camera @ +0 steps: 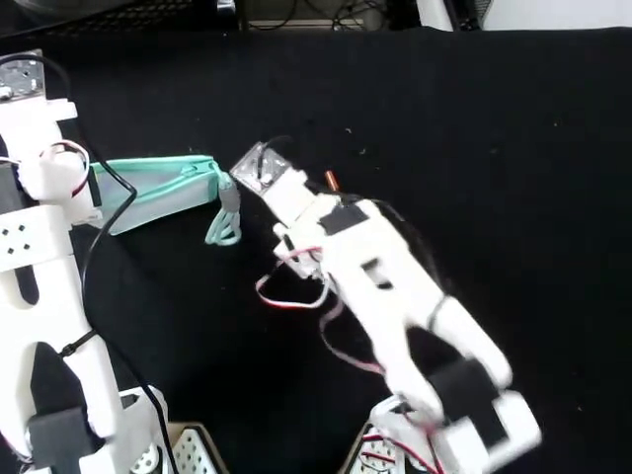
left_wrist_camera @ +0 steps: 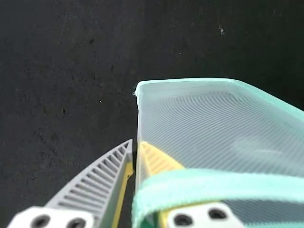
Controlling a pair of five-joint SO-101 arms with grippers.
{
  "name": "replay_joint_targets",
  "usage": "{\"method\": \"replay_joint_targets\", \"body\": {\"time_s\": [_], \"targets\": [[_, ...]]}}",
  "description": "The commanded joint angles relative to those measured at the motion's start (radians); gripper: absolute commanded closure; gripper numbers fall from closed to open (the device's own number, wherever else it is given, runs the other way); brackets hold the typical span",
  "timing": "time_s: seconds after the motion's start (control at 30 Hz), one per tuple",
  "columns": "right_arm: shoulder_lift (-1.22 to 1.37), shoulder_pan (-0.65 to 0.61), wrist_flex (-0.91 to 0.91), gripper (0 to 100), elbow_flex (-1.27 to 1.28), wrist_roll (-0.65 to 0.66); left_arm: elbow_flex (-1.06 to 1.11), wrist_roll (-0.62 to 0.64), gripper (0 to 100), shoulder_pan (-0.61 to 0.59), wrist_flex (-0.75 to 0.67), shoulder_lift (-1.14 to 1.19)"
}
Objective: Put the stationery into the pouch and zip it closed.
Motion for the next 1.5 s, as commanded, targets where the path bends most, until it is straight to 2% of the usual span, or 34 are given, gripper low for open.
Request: {"method": "replay_joint_targets", "body": {"time_s": [0.0,0.1,0.37,0.5,0.73,0.9,1.23,1.47], "targets": [[-0.242,0.012,0.006,98.6,0.054,0.011,0.012,-0.008,97,-0.010,-0.012,0.008],[-0.334,-0.002,-0.002,98.6,0.105,0.011,0.012,-0.008,97,-0.010,-0.011,0.008],[-0.308,-0.009,-0.110,98.6,0.143,0.000,0.012,-0.008,97,-0.010,-0.006,0.008],[-0.390,0.000,-0.078,98.6,0.071,-0.029,0.012,-0.008,97,-0.008,-0.006,0.008],[-0.555,-0.023,0.143,98.6,-0.199,-0.026,0.013,-0.003,97,-0.002,-0.005,0.006],[-0.553,-0.064,0.144,98.6,-0.308,-0.029,0.047,-0.005,97,0.002,-0.006,0.006],[-0.504,-0.095,0.137,98.6,-0.234,-0.057,0.054,-0.006,97,0.002,-0.006,0.006],[-0.527,-0.147,0.061,98.6,-0.269,-0.057,0.056,-0.006,97,0.004,-0.003,0.006]]}}
